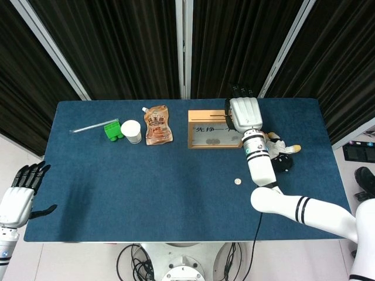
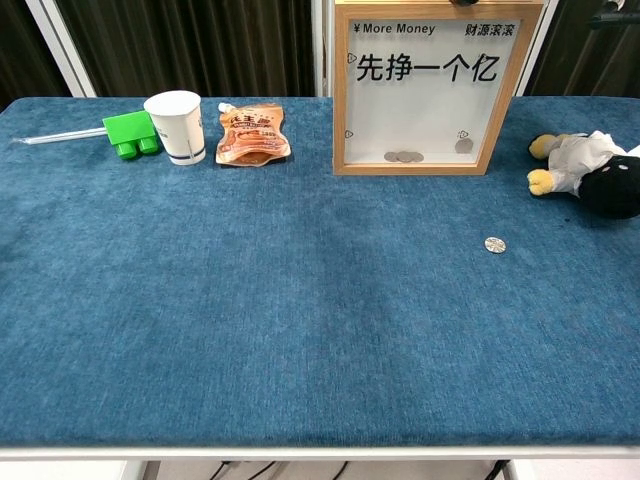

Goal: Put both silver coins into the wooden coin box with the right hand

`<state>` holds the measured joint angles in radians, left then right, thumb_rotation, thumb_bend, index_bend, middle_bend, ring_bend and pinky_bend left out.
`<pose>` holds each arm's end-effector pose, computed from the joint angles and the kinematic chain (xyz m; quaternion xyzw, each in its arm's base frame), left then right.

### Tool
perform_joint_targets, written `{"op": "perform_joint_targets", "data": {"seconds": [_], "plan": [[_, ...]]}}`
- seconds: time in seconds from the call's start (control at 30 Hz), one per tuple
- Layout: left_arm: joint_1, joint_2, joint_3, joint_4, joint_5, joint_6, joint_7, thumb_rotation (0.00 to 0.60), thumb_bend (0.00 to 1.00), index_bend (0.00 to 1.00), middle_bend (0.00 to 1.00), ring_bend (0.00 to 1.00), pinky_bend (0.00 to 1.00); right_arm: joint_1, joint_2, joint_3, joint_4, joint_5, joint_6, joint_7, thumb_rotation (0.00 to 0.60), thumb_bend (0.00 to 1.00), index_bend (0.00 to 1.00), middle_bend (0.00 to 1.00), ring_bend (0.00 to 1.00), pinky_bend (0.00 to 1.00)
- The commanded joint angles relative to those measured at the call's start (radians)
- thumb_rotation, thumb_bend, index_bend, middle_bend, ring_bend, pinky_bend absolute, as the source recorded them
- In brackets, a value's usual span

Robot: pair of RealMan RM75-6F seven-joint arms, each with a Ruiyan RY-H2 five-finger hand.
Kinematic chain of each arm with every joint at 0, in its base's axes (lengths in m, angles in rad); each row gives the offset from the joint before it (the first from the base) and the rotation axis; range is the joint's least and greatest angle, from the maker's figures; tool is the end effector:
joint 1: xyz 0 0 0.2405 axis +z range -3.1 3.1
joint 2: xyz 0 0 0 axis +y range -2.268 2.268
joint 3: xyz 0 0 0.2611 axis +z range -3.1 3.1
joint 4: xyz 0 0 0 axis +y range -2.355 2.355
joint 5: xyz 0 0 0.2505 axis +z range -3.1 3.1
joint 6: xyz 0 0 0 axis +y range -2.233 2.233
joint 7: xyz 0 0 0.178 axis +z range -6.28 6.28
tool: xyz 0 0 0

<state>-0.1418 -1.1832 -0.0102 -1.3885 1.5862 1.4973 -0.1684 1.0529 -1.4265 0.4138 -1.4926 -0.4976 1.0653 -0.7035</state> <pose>-0.3517 0.2322 0.1175 -0.6303 -0.3647 -0.4112 0.5483 -0.0540 -0.4963 0.0366 0.6425 -0.3713 0.3756 0.5553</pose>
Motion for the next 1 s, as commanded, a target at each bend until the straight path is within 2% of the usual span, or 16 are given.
{"op": "perform_joint_targets", "data": {"seconds": [0.03,0.17,0.23,0.37,0.43,0.8,1.0], "plan": [[0.0,0.0,0.0,0.0,-0.001,0.0,0.0,0.6,0.03,0.04,0.0,0.0,0.0,0.004,-0.001,-0.002,0.004,0.005,-0.001,0.003,0.6,0.44,0.77,0.05,0.0,0.0],[0.0,0.0,-0.001,0.0,-0.002,-0.001,-0.001,0.6,0.03,0.04,0.0,0.0,0.0,0.008,0.002,-0.008,0.006,0.011,-0.007,0.003,0.6,0.44,0.73,0.05,0.0,0.0],[-0.001,0.0,-0.001,0.0,-0.002,-0.002,0.0,0.6,0.03,0.04,0.0,0.0,0.0,0.009,0.009,-0.012,0.001,0.022,-0.015,-0.002,0.6,0.44,0.59,0.04,0.0,0.0],[-0.003,-0.001,-0.002,0.001,-0.002,-0.003,0.0,0.6,0.03,0.04,0.0,0.0,0.0,0.012,0.028,-0.018,-0.014,0.047,-0.032,-0.005,0.6,0.4,0.12,0.0,0.0,0.0],[-0.003,-0.001,-0.002,0.001,-0.002,-0.004,0.0,0.6,0.03,0.04,0.0,0.0,0.0,0.01,0.033,-0.019,-0.017,0.044,-0.034,0.005,0.6,0.39,0.01,0.0,0.0,0.0],[-0.003,0.0,-0.002,-0.005,-0.001,-0.001,0.009,0.6,0.03,0.04,0.0,0.0,0.0,-0.026,0.064,-0.033,-0.057,-0.056,-0.01,0.093,0.6,0.39,0.0,0.0,0.0,0.0],[-0.001,0.002,-0.001,-0.014,0.0,0.002,0.017,0.6,0.03,0.04,0.0,0.0,0.0,-0.087,0.135,-0.045,-0.158,-0.157,0.041,0.156,0.6,0.39,0.0,0.0,0.0,0.0]]}}
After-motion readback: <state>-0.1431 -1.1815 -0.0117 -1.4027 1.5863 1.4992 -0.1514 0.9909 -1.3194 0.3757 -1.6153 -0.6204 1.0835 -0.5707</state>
